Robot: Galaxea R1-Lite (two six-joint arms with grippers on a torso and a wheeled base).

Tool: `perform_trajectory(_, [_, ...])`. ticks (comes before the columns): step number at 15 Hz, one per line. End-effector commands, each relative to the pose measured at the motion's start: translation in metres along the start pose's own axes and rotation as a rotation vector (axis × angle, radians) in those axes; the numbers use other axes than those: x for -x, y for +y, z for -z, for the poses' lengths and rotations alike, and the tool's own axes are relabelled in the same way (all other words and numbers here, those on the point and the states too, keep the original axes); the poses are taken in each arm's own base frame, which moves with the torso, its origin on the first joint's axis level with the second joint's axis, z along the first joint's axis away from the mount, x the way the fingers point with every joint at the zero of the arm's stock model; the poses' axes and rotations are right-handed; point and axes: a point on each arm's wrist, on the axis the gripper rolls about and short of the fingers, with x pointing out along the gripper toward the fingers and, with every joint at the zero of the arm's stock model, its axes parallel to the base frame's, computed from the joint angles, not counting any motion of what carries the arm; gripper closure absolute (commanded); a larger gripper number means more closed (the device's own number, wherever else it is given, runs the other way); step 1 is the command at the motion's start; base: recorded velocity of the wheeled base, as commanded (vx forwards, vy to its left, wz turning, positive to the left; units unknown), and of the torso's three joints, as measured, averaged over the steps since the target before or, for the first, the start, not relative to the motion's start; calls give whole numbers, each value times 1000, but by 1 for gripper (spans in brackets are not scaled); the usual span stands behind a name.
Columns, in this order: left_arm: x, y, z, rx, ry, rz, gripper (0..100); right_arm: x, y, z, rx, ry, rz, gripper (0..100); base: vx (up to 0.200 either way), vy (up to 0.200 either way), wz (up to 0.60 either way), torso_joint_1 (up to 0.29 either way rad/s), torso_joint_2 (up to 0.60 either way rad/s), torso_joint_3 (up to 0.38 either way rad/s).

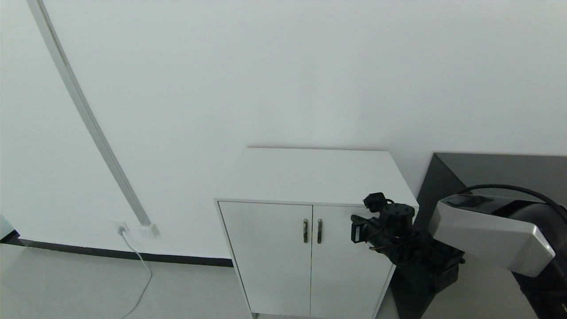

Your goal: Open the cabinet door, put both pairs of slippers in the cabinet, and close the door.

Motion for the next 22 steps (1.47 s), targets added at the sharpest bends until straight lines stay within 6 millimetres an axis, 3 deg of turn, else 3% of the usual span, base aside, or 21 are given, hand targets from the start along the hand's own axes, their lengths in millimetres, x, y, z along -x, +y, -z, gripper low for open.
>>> perform_trajectory(1, [0, 0, 0, 1, 1, 0, 100, -2, -2, 1, -1, -1, 4, 100, 0, 0, 0, 0, 0, 0])
perform_trajectory(12, [0, 0, 0, 1, 2, 0, 100, 0, -3, 1, 4, -5, 36, 100, 0, 0, 0, 0, 0, 0])
perform_trajectory(15, [0, 0, 0, 1, 2, 0, 100, 11, -2, -4, 4, -28, 41, 100, 0, 0, 0, 0, 0, 0])
perform_trajectory(17, [0, 0, 0, 1, 1, 0, 100, 39, -3, -14, 2, -43, 48, 100, 0, 0, 0, 0, 0, 0])
perform_trajectory(20, [0, 0, 0, 1, 1, 0, 100, 75, -10, -13, 26, -54, 98, 100, 0, 0, 0, 0, 0, 0])
perform_trajectory(22, [0, 0, 0, 1, 1, 0, 100, 114, -23, -9, 76, -4, 137, 100, 0, 0, 0, 0, 0, 0])
